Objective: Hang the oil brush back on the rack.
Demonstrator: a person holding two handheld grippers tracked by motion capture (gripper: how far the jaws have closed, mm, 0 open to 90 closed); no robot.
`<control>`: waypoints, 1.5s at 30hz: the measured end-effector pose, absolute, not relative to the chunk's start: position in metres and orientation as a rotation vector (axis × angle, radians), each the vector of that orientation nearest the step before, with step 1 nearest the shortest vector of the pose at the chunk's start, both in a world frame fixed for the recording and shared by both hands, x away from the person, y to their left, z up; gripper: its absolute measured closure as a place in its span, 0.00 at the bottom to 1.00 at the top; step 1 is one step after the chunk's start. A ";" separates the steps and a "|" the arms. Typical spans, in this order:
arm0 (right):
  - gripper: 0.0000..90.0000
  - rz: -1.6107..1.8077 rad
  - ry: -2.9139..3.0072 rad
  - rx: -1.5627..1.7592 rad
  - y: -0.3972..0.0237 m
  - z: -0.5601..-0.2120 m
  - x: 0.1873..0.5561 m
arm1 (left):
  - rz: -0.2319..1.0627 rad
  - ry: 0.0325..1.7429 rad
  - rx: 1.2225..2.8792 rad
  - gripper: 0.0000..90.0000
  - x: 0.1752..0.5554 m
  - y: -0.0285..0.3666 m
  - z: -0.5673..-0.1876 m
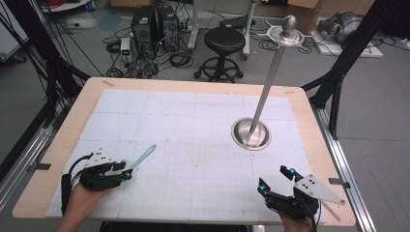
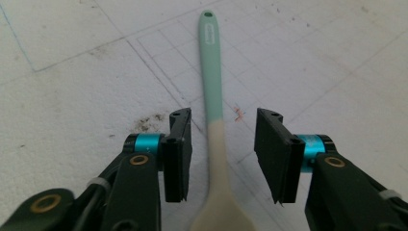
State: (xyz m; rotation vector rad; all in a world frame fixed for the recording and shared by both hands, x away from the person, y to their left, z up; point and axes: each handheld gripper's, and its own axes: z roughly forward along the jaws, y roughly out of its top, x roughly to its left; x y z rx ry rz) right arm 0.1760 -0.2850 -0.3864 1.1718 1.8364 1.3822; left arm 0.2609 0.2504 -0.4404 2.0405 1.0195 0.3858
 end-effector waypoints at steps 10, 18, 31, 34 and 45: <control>0.18 1.380 1.835 1.185 -0.285 -0.386 0.176 | 0.410 1.011 2.103 0.82 0.264 0.245 -0.442; 0.18 1.380 1.838 1.184 -0.285 -0.387 0.176 | 0.433 1.007 2.135 0.90 0.264 0.241 -0.440; 0.25 1.434 1.868 1.210 -0.284 -0.389 0.178 | 0.406 1.031 2.063 0.91 0.263 0.246 -0.437; 0.24 1.428 1.866 1.205 -0.283 -0.388 0.178 | 0.408 1.023 2.056 0.91 0.262 0.247 -0.436; 0.23 1.447 1.859 1.203 -0.282 -0.388 0.178 | 0.388 1.007 1.922 0.92 0.255 0.252 -0.425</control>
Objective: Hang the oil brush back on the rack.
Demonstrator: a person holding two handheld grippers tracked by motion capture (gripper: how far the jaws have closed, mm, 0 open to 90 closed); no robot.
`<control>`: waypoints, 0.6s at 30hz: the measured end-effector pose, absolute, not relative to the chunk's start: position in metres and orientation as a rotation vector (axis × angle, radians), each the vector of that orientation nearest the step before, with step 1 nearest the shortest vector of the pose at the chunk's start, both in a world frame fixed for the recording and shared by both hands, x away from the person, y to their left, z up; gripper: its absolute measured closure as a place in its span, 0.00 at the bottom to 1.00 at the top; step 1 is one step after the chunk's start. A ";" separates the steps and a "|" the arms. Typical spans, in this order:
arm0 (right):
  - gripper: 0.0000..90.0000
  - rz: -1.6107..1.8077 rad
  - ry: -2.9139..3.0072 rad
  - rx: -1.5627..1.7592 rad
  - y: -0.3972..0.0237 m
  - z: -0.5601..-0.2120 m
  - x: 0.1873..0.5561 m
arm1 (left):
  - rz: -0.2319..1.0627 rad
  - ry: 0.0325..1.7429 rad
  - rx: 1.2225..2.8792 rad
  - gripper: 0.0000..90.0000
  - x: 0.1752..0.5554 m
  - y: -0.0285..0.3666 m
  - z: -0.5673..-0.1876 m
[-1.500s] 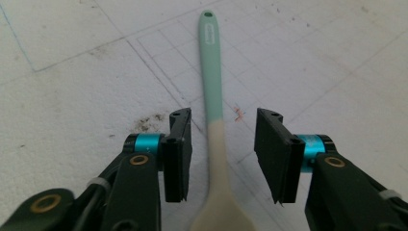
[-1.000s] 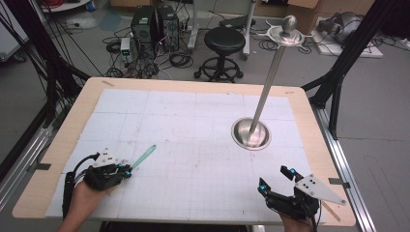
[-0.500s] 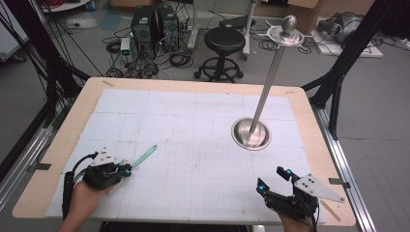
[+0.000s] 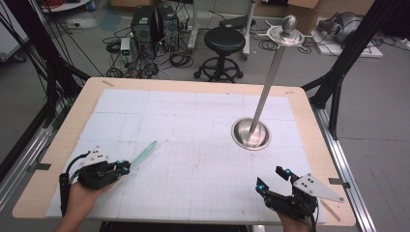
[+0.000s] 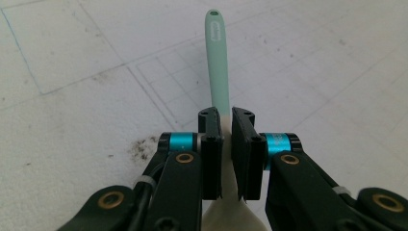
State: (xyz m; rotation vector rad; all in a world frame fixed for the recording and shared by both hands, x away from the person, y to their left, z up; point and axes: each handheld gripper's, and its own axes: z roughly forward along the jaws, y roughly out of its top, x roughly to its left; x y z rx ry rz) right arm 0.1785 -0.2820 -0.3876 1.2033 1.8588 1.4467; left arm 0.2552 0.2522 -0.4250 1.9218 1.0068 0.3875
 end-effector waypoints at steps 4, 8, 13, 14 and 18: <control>0.21 1.477 1.844 1.209 -0.277 -0.386 0.181 | 0.385 0.990 1.877 0.91 0.252 0.252 -0.421; 0.20 1.524 1.837 1.208 -0.269 -0.384 0.186 | 0.384 0.938 1.825 0.91 0.247 0.247 -0.413; 0.20 1.556 1.893 1.178 -0.247 -0.384 0.196 | 0.393 0.885 1.807 0.91 0.242 0.239 -0.406; 0.20 1.556 1.913 1.166 -0.242 -0.384 0.198 | 0.393 0.860 1.801 0.91 0.239 0.234 -0.403; 0.20 1.567 1.966 1.126 -0.223 -0.382 0.205 | 0.385 0.815 1.787 0.92 0.233 0.225 -0.398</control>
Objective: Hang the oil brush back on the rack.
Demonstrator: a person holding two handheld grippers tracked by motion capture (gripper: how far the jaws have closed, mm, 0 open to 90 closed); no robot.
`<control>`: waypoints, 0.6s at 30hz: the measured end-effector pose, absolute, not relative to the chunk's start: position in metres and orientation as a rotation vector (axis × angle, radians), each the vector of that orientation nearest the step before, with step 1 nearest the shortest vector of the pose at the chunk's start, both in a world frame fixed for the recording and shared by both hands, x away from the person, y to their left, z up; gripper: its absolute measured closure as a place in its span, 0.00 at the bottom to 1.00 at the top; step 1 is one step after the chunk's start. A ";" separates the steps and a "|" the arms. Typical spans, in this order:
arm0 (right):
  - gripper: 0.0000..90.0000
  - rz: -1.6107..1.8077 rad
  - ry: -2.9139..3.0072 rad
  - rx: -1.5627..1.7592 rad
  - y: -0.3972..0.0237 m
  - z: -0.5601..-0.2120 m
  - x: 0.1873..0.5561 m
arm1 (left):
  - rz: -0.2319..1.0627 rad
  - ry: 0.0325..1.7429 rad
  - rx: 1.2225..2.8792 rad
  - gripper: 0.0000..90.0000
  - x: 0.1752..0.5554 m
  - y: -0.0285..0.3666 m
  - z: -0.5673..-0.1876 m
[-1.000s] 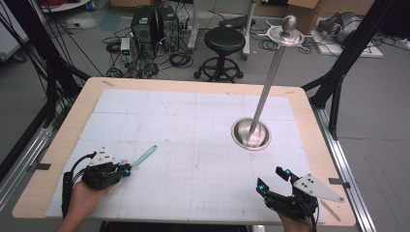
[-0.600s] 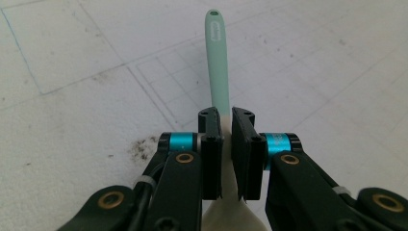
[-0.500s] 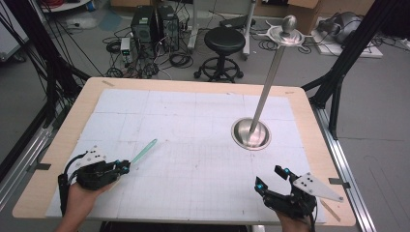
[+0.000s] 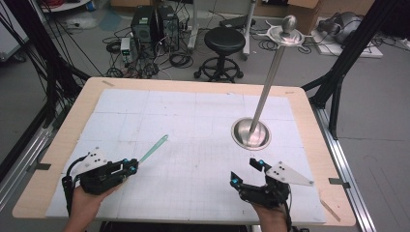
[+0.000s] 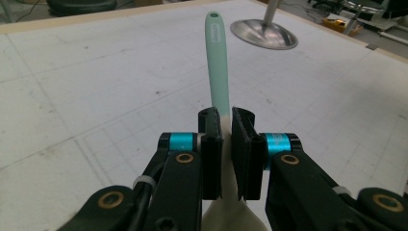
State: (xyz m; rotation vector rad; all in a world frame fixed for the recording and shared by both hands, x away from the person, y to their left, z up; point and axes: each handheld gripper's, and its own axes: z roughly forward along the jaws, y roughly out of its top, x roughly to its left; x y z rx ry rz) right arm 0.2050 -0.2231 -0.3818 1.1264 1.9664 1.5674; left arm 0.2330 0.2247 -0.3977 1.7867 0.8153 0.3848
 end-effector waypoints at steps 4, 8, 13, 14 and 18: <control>0.20 1.591 1.987 1.106 -0.210 -0.381 0.210 | 0.385 0.786 1.770 0.91 0.228 0.216 -0.394; 0.20 1.652 2.017 1.089 -0.187 -0.379 0.219 | 0.395 0.721 1.756 0.91 0.220 0.200 -0.391; 0.20 1.702 2.049 1.059 -0.165 -0.377 0.228 | 0.390 0.679 1.742 0.91 0.214 0.187 -0.388; 0.20 1.710 2.054 1.058 -0.160 -0.377 0.230 | 0.394 0.666 1.743 0.91 0.213 0.184 -0.387; 0.23 1.758 2.082 1.059 -0.145 -0.374 0.236 | 0.393 0.633 1.720 0.91 0.207 0.172 -0.382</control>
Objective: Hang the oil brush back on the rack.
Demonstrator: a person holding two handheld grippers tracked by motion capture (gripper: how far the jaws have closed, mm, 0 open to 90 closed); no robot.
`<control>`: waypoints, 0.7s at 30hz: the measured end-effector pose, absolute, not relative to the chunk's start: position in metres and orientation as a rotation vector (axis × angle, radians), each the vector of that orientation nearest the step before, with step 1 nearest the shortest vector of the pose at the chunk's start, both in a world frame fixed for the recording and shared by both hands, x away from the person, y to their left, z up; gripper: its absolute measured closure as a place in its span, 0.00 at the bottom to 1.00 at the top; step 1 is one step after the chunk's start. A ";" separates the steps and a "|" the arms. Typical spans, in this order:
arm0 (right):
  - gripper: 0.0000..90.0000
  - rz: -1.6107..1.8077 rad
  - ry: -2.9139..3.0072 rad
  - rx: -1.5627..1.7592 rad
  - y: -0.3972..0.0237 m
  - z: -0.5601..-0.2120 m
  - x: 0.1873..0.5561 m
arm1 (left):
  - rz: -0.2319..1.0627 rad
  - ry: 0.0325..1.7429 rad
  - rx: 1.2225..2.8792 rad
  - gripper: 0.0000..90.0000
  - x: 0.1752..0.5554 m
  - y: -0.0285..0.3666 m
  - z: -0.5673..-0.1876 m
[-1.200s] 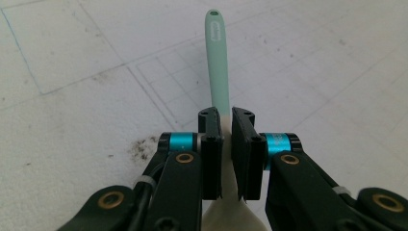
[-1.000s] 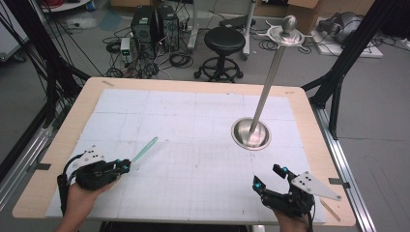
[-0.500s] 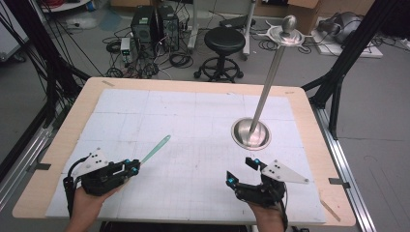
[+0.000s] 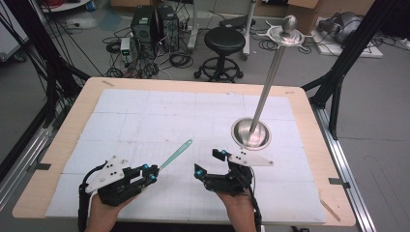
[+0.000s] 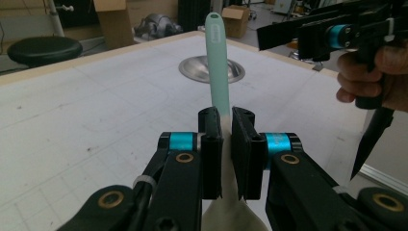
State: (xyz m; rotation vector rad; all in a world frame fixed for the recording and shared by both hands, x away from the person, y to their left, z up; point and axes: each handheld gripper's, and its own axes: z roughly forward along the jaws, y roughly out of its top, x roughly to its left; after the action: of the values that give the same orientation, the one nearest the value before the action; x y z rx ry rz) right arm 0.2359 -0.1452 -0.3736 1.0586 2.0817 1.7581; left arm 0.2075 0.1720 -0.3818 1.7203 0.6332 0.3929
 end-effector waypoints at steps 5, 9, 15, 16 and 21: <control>0.29 1.807 2.114 1.056 -0.131 -0.372 0.242 | 0.385 0.606 1.724 0.91 0.206 0.162 -0.380; 0.37 1.841 2.103 1.019 -0.128 -0.370 0.242 | 0.377 0.592 1.732 0.91 0.204 0.154 -0.382; 0.46 1.903 2.088 1.035 -0.129 -0.369 0.246 | 0.372 0.586 1.739 0.91 0.205 0.149 -0.383; 0.49 1.919 2.080 1.035 -0.130 -0.369 0.246 | 0.368 0.586 1.741 0.91 0.205 0.148 -0.383; 0.57 1.965 2.070 1.035 -0.131 -0.364 0.246 | 0.369 0.588 1.742 0.91 0.205 0.147 -0.384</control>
State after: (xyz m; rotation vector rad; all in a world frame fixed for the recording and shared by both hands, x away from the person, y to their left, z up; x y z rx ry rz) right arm 0.2457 -0.1307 -0.3639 1.0351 2.0701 1.9651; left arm 0.2047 0.1465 -0.3840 1.7416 0.5883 0.3691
